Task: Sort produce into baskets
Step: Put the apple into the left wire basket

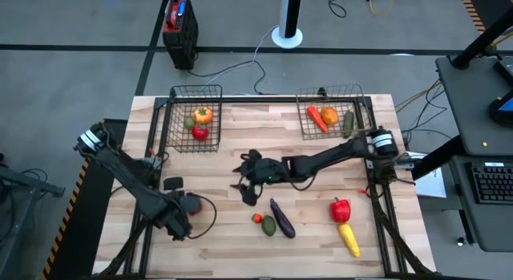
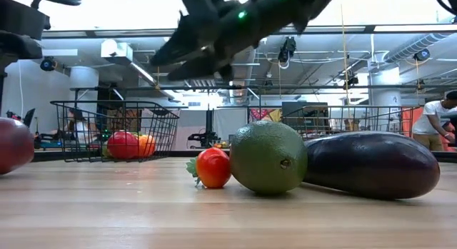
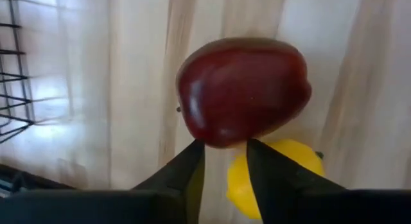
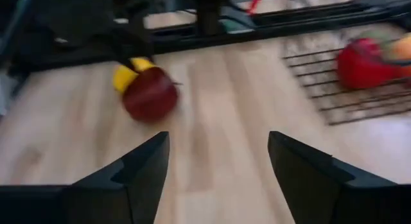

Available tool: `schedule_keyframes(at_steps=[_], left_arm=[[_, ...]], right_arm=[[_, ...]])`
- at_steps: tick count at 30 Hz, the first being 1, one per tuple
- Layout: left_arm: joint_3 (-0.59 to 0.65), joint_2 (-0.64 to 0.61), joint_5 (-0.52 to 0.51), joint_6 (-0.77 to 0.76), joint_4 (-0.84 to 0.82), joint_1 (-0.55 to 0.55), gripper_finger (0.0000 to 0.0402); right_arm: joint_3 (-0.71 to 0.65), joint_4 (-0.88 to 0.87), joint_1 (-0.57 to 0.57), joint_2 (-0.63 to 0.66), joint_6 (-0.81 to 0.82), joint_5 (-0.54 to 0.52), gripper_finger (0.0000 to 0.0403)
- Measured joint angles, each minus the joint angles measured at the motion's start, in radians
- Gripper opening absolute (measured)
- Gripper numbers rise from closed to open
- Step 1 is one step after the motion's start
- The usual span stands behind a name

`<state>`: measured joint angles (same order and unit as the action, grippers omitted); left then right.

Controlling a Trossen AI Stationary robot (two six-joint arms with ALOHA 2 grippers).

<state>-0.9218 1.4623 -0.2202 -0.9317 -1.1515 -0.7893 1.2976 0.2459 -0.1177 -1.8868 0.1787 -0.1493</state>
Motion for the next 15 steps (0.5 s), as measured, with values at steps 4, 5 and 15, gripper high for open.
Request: schedule_keyframes(at_steps=[4,5,15], left_arm=[[0.000,0.016,-0.013,-0.008,0.002,0.000,0.0078],[0.000,0.019,-0.017,-0.011,0.002,0.000,0.0077],[0.000,0.024,-0.090,-0.067,0.056,0.001,0.0075]], right_arm=[[0.006,0.125,0.000,-0.078,0.044,0.064,0.0274],[0.012,0.141,-0.003,-0.098,0.046,0.069,0.0278],[0.173,0.163,-0.044,-0.273,-0.086,0.071,0.0318]])
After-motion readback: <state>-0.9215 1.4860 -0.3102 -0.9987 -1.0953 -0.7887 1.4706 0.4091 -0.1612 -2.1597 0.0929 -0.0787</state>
